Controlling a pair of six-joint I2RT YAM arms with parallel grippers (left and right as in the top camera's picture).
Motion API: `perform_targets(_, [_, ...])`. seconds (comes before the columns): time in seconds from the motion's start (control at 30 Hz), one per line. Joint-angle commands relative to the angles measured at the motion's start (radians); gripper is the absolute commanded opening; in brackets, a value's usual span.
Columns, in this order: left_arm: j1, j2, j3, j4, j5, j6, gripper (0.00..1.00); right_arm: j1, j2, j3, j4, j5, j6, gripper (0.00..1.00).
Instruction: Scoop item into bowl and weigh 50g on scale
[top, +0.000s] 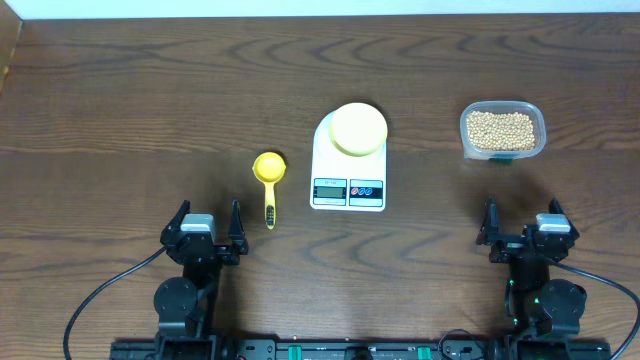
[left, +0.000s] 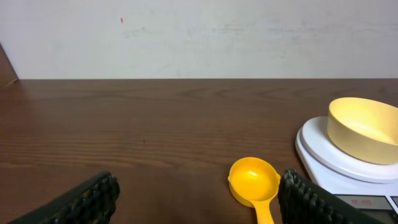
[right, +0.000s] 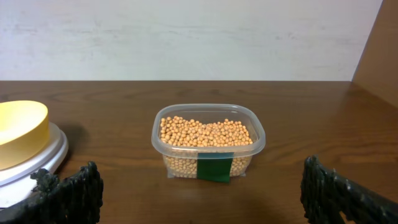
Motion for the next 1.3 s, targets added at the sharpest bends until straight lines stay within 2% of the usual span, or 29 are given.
perform_targets(0.0, [0.005, 0.001, -0.016, -0.036, 0.010, 0.014, 0.84, -0.005, 0.002, -0.002, -0.005, -0.002, -0.008, 0.99])
perform_targets(1.27, [0.005, 0.001, -0.016, -0.036, 0.010, 0.014, 0.84, -0.004, 0.002, -0.002, -0.005, -0.002, -0.008, 0.99])
